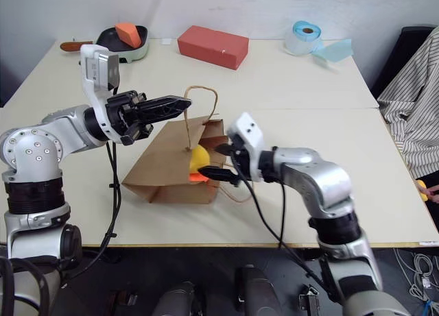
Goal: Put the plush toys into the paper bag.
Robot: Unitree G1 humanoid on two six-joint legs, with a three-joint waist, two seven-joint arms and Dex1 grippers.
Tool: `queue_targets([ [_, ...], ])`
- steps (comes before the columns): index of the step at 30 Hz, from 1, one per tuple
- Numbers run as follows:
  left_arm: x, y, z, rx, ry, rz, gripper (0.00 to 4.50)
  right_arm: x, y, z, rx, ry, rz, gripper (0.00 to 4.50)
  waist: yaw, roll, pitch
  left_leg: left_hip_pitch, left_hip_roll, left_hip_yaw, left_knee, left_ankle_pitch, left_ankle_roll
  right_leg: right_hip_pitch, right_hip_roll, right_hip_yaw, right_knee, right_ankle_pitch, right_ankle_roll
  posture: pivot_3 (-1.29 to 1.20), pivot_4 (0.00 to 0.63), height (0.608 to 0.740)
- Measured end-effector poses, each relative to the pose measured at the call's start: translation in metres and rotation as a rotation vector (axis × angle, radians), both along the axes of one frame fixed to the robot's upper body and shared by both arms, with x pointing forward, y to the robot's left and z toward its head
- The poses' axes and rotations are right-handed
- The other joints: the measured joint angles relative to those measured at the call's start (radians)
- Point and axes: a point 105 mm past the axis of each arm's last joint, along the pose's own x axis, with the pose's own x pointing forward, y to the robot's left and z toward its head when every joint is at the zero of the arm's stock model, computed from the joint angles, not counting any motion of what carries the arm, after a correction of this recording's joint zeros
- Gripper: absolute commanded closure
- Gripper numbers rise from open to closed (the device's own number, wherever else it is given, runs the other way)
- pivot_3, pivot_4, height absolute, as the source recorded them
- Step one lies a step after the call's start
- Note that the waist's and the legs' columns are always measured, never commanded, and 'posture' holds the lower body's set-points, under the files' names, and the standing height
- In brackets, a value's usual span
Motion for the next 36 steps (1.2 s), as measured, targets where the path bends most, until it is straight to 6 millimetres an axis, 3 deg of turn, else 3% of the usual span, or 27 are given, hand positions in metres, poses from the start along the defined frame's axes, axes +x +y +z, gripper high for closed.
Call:
queue_targets([
  [6, -0.002, -0.001, 0.000, -0.001, 0.006, -0.007, 4.50, 0.005, -0.054, -0.018, -0.026, 0.053, -0.263, 0.42, 0.003, 0.000, 0.000, 0.000, 0.000, 0.000, 0.000, 0.000, 0.000, 0.000, 0.000, 0.000, 0.000, 0.000, 0.000, 0.00, 0.150, 0.740],
  [10, -0.002, -0.002, -0.001, 0.003, 0.010, -0.008, 4.50, 0.006, -0.069, -0.058, -0.108, 0.136, -0.362, 0.42, 0.002, 0.000, 0.000, 0.001, 0.000, 0.001, 0.000, 0.000, 0.000, 0.000, 0.000, 0.001, 0.000, 0.000, 0.000, 0.00, 0.150, 0.740],
  [12, -0.002, -0.002, -0.001, 0.004, 0.012, -0.006, 4.50, 0.001, -0.064, -0.071, -0.138, 0.145, -0.348, 1.02, 0.000, 0.000, 0.000, 0.001, 0.000, 0.001, 0.000, 0.000, 0.000, 0.000, 0.000, 0.001, 0.000, 0.000, 0.000, 0.00, 0.150, 0.740],
  [22, -0.002, -0.003, -0.001, 0.003, 0.013, -0.011, 4.50, -0.011, -0.054, -0.079, -0.215, 0.094, -0.301, 4.48, 0.003, 0.000, 0.000, 0.001, 0.000, 0.001, 0.000, 0.000, 0.000, 0.001, 0.000, 0.001, 0.000, 0.000, 0.000, 0.00, 0.150, 0.740],
  [30, -0.003, -0.005, -0.001, 0.000, 0.011, -0.014, 4.50, -0.014, -0.058, -0.076, -0.207, 0.117, -0.304, 4.48, 0.007, 0.000, 0.000, 0.001, 0.000, 0.001, 0.000, 0.000, 0.000, 0.001, 0.000, 0.001, 0.000, 0.000, 0.000, 0.00, 0.150, 0.740],
  [36, -0.003, -0.004, -0.001, 0.000, 0.010, -0.015, 4.50, -0.013, -0.070, -0.058, -0.110, 0.133, -0.338, 4.48, 0.013, 0.000, 0.000, 0.001, 0.000, 0.001, 0.000, 0.000, 0.000, 0.001, 0.000, 0.001, 0.000, 0.000, 0.000, 0.00, 0.150, 0.740],
])
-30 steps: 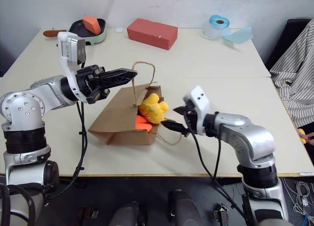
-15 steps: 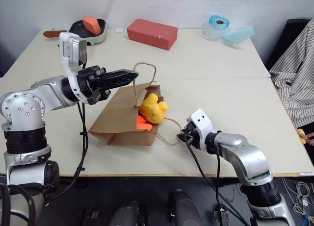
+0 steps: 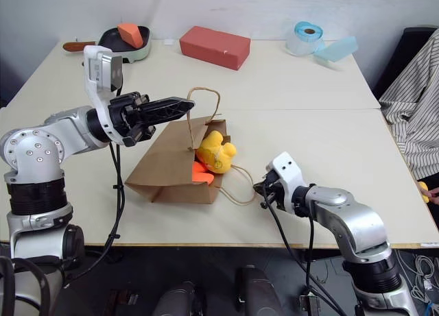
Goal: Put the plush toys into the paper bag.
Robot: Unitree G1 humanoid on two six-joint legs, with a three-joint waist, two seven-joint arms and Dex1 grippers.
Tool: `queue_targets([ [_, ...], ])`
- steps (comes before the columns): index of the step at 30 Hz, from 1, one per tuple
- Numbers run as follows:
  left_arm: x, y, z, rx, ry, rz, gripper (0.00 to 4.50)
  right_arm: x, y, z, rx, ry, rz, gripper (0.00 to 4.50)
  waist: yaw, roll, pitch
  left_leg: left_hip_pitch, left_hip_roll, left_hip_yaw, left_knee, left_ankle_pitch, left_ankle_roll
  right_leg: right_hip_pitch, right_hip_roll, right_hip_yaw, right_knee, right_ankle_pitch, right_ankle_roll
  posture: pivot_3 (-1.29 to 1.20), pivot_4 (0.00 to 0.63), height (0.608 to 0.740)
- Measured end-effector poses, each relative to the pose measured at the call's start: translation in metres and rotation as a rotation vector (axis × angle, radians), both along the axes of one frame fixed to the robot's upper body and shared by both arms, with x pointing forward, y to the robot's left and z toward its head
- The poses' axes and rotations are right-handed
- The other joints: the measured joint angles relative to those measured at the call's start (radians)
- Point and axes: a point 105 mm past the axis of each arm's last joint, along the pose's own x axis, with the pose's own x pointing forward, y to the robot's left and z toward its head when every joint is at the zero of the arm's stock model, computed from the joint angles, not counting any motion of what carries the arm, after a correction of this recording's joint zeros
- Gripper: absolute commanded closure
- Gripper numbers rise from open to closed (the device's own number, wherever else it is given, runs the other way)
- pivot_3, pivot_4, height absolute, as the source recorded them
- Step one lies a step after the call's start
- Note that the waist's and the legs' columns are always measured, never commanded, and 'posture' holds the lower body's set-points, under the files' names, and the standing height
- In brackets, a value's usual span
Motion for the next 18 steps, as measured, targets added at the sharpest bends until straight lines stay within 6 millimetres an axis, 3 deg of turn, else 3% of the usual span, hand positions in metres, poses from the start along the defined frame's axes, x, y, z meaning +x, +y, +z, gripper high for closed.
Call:
queue_targets([
  [6, 0.003, 0.005, 0.009, -0.047, -0.003, 0.009, 4.50, -0.014, -0.005, 0.087, 0.300, -0.117, 0.112, 4.48, 0.006, 0.000, 0.000, 0.000, 0.000, 0.000, 0.000, 0.000, 0.000, 0.000, 0.000, 0.000, 0.000, 0.000, 0.000, 0.00, 0.150, 0.740],
  [11, 0.014, 0.018, 0.041, -0.179, -0.030, 0.050, 4.50, -0.021, -0.030, 0.151, 0.436, -0.199, 0.137, 4.48, 0.013, 0.000, 0.000, -0.001, 0.000, 0.000, 0.000, 0.000, 0.001, 0.000, 0.000, -0.001, -0.001, 0.000, 0.000, 0.00, 0.150, 0.740],
  [14, 0.014, 0.024, 0.051, -0.219, -0.050, 0.058, 4.50, -0.020, -0.045, 0.148, 0.307, -0.199, 0.047, 4.48, 0.015, 0.000, 0.000, -0.001, 0.000, -0.001, -0.004, 0.000, 0.001, 0.000, 0.000, -0.001, -0.005, 0.000, 0.000, 0.00, 0.150, 0.740],
  [18, 0.011, 0.017, 0.035, -0.173, -0.030, 0.028, 4.50, -0.008, -0.035, 0.078, 0.146, -0.022, -0.026, 4.48, 0.007, -0.001, 0.000, 0.000, 0.000, 0.001, -0.004, 0.000, 0.000, 0.000, 0.000, 0.000, -0.003, 0.000, 0.000, 0.00, 0.150, 0.740],
])
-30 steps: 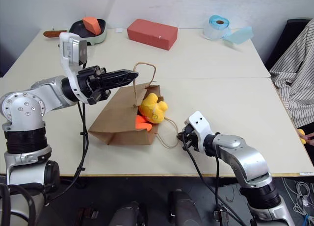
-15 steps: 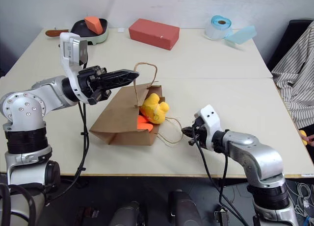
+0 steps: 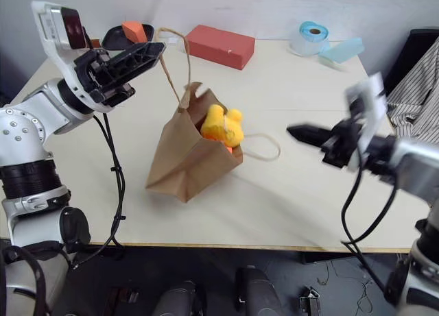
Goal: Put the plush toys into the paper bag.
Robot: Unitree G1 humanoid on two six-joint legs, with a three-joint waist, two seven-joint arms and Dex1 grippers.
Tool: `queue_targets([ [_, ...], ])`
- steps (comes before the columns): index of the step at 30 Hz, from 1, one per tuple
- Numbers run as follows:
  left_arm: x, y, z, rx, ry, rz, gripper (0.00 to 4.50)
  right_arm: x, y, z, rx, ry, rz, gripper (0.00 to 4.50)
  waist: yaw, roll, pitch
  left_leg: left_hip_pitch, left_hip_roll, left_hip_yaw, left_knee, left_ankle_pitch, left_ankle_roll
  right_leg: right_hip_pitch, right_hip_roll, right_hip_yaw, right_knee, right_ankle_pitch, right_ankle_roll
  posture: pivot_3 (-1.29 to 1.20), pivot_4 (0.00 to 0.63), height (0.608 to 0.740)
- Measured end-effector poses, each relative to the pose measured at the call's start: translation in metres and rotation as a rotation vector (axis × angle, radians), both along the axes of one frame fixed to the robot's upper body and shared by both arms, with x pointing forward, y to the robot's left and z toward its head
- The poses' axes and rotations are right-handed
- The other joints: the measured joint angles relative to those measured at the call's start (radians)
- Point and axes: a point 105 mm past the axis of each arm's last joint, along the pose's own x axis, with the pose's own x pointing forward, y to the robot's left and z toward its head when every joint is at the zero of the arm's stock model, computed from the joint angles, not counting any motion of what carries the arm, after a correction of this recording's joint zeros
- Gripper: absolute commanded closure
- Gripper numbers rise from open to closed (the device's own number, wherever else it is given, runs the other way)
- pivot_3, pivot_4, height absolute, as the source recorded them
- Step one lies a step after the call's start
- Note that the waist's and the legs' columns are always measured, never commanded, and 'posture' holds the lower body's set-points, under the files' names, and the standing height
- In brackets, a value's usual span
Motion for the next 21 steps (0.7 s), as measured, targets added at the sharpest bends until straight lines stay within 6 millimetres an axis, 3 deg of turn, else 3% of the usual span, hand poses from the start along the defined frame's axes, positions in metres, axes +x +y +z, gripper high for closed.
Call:
queue_targets([
  [1, -0.002, -0.004, -0.009, 0.034, 0.006, -0.011, 4.50, 0.004, 0.007, -0.017, -0.027, 0.030, -0.011, 4.48, -0.001, 0.000, 0.000, 0.001, 0.000, 0.000, 0.001, 0.000, 0.000, 0.000, 0.000, 0.000, 0.001, 0.000, 0.000, 0.00, 0.150, 0.740],
  [4, -0.004, -0.014, -0.030, 0.103, 0.033, -0.041, 4.50, 0.017, 0.012, -0.043, -0.121, 0.028, -0.068, 3.97, 0.001, 0.000, 0.000, 0.000, 0.000, 0.000, 0.002, 0.000, -0.001, -0.001, 0.000, 0.000, 0.002, 0.000, 0.000, 0.00, 0.150, 0.740],
  [6, -0.005, -0.016, -0.036, 0.125, 0.040, -0.051, 4.50, 0.024, 0.009, -0.054, -0.141, 0.030, -0.109, 3.31, 0.004, 0.000, 0.000, 0.000, 0.000, 0.000, 0.003, 0.000, -0.001, -0.001, 0.000, 0.000, 0.002, 0.000, 0.000, 0.00, 0.150, 0.740],
  [10, -0.005, -0.017, -0.035, 0.129, 0.026, -0.047, 4.50, 0.041, 0.009, -0.059, 0.155, 0.153, -0.231, 2.03, 0.003, 0.000, 0.000, 0.000, 0.000, 0.000, 0.003, 0.000, -0.001, 0.000, 0.000, 0.000, 0.003, 0.000, 0.000, 0.00, 0.150, 0.740],
  [15, -0.005, -0.015, -0.034, 0.138, 0.024, -0.040, 4.50, 0.049, -0.007, -0.067, 0.343, 0.296, -0.367, 2.03, 0.002, 0.001, 0.000, 0.000, 0.000, 0.000, 0.003, 0.000, 0.000, 0.000, 0.000, 0.000, 0.002, 0.000, 0.000, 0.00, 0.150, 0.740],
  [21, -0.006, -0.012, -0.034, 0.151, 0.027, -0.033, 4.50, 0.053, 0.003, -0.079, 0.577, 0.469, -0.427, 2.03, -0.005, 0.001, 0.001, 0.000, 0.000, 0.000, 0.003, 0.000, 0.000, -0.001, 0.000, 0.001, 0.003, 0.000, 0.000, 0.00, 0.150, 0.740],
])
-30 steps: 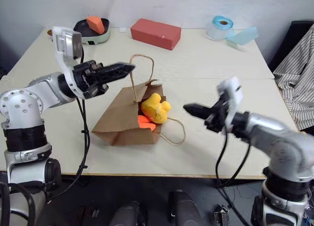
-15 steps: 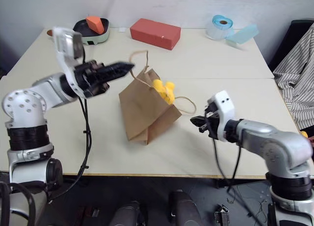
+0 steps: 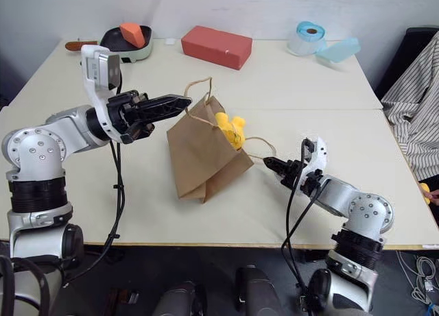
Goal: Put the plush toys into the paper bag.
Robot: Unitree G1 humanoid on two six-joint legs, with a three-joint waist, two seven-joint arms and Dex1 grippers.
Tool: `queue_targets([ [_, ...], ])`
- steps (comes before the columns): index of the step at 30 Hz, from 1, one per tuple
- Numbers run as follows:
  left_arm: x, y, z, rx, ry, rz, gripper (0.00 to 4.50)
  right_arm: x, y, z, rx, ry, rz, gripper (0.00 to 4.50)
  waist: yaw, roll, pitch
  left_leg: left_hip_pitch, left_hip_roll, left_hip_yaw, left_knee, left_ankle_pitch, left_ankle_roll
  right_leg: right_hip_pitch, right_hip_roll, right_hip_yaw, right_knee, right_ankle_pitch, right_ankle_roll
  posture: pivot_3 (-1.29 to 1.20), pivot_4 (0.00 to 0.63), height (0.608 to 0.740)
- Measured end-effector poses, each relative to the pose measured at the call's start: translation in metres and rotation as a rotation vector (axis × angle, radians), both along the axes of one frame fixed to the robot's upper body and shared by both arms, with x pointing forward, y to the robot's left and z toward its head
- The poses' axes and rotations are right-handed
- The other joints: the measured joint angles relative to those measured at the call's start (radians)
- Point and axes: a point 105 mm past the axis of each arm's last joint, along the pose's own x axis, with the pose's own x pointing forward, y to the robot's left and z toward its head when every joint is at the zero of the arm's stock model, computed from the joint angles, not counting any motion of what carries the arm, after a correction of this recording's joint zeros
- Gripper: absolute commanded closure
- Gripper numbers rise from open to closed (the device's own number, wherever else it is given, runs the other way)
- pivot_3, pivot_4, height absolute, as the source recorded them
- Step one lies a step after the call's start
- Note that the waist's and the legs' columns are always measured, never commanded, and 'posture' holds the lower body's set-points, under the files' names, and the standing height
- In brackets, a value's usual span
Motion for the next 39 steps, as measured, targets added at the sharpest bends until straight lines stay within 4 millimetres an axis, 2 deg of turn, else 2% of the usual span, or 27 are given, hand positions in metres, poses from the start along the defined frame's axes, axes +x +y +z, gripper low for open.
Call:
queue_targets([
  [6, 0.000, 0.002, 0.001, 0.006, -0.004, 0.006, 4.50, 0.017, 0.007, 0.003, 0.162, 0.055, -0.080, 2.03, -0.006, 0.000, 0.000, 0.000, 0.000, 0.000, 0.000, 0.000, 0.000, 0.000, 0.000, 0.000, 0.000, 0.000, 0.000, 0.00, 0.150, 0.740],
  [9, 0.000, 0.000, 0.004, 0.005, -0.011, 0.002, 4.50, 0.029, 0.008, 0.005, 0.194, 0.068, -0.119, 2.61, -0.012, 0.000, 0.000, 0.000, 0.000, 0.000, 0.000, 0.000, 0.000, 0.000, 0.000, 0.000, 0.000, 0.000, 0.000, 0.00, 0.150, 0.740],
  [13, 0.000, 0.000, 0.005, 0.006, -0.017, 0.003, 4.50, 0.035, -0.007, 0.017, 0.120, -0.024, -0.143, 3.99, -0.014, 0.000, 0.000, -0.001, 0.000, 0.000, -0.001, 0.000, 0.000, 0.000, 0.000, 0.000, -0.001, 0.000, 0.000, 0.00, 0.150, 0.740],
  [14, 0.000, 0.000, 0.005, 0.007, -0.017, 0.005, 4.50, 0.035, -0.011, 0.025, 0.090, -0.073, -0.135, 4.32, -0.015, 0.001, 0.001, -0.001, 0.000, 0.000, -0.001, 0.000, 0.000, 0.000, 0.000, 0.000, -0.001, 0.000, 0.000, 0.00, 0.150, 0.740],
  [15, 0.001, 0.000, 0.005, 0.007, -0.019, 0.007, 4.50, 0.031, -0.015, 0.039, 0.040, -0.155, -0.113, 4.46, -0.014, 0.001, 0.001, -0.001, 0.000, 0.000, -0.001, 0.000, 0.000, 0.000, 0.000, 0.000, -0.001, 0.000, 0.000, 0.00, 0.150, 0.740],
  [17, 0.001, 0.001, 0.005, 0.007, -0.020, 0.014, 4.50, 0.022, -0.018, 0.063, -0.029, -0.295, -0.066, 4.46, -0.014, 0.001, 0.001, 0.000, 0.000, 0.000, -0.002, 0.000, 0.000, 0.000, 0.001, 0.000, -0.002, 0.000, 0.000, 0.00, 0.150, 0.740],
  [18, 0.002, 0.002, 0.006, 0.006, -0.025, 0.020, 4.50, 0.014, -0.018, 0.083, -0.048, -0.389, -0.027, 4.46, -0.015, 0.001, 0.001, 0.000, 0.000, 0.000, -0.002, 0.000, 0.000, 0.000, 0.001, 0.000, -0.001, 0.000, 0.000, 0.00, 0.150, 0.740],
  [23, 0.010, 0.012, 0.019, -0.048, -0.042, 0.079, 4.50, -0.023, -0.003, 0.165, 0.040, -0.694, 0.138, 4.46, -0.015, 0.002, 0.001, 0.000, 0.000, 0.000, -0.001, 0.000, 0.000, 0.000, 0.001, 0.000, 0.000, 0.000, 0.000, 0.00, 0.150, 0.740],
  [25, 0.010, 0.015, 0.025, -0.065, -0.060, 0.088, 4.50, -0.033, -0.003, 0.174, 0.001, -0.722, 0.170, 4.46, -0.011, 0.001, 0.001, 0.000, 0.000, 0.000, -0.001, 0.000, 0.000, 0.000, 0.000, 0.000, -0.002, 0.000, 0.000, 0.00, 0.150, 0.740],
  [26, 0.010, 0.015, 0.026, -0.068, -0.062, 0.090, 4.50, -0.034, -0.002, 0.168, -0.037, -0.699, 0.177, 4.46, -0.009, 0.001, 0.001, 0.000, 0.000, 0.000, -0.002, 0.000, 0.000, 0.001, 0.000, 0.000, -0.003, 0.000, 0.000, 0.00, 0.150, 0.740],
  [31, 0.010, 0.015, 0.018, -0.061, -0.044, 0.087, 4.50, -0.021, -0.004, 0.098, -0.146, -0.425, 0.151, 4.46, -0.001, 0.001, 0.000, 0.000, 0.000, 0.000, -0.002, 0.000, 0.000, 0.000, 0.000, 0.000, -0.003, 0.000, 0.000, 0.00, 0.150, 0.740],
  [32, 0.010, 0.015, 0.017, -0.058, -0.039, 0.085, 4.50, -0.017, -0.007, 0.087, -0.162, -0.380, 0.122, 4.30, -0.001, 0.001, 0.000, 0.000, 0.000, 0.000, -0.002, 0.000, 0.000, 0.000, 0.000, 0.000, -0.002, 0.000, 0.000, 0.00, 0.150, 0.740],
  [34, 0.010, 0.014, 0.017, -0.059, -0.039, 0.081, 4.50, -0.011, -0.014, 0.065, -0.165, -0.295, 0.059, 3.89, 0.000, 0.001, 0.000, 0.000, 0.000, 0.000, -0.002, 0.000, 0.000, 0.000, 0.000, 0.000, -0.003, 0.000, 0.000, 0.00, 0.150, 0.740],
  [37, 0.009, 0.014, 0.017, -0.059, -0.041, 0.078, 4.50, -0.011, -0.018, 0.031, -0.144, -0.167, 0.009, 2.93, 0.003, 0.001, 0.000, -0.001, 0.000, 0.000, -0.002, 0.000, 0.000, 0.000, 0.000, 0.000, -0.003, 0.000, 0.000, 0.00, 0.150, 0.740],
  [39, 0.009, 0.014, 0.017, -0.059, -0.041, 0.076, 4.50, -0.014, -0.014, 0.015, -0.127, -0.110, 0.005, 2.24, 0.003, 0.001, 0.000, -0.001, 0.000, 0.000, -0.002, 0.000, 0.000, 0.000, 0.000, 0.000, -0.003, 0.000, 0.000, 0.00, 0.150, 0.740],
])
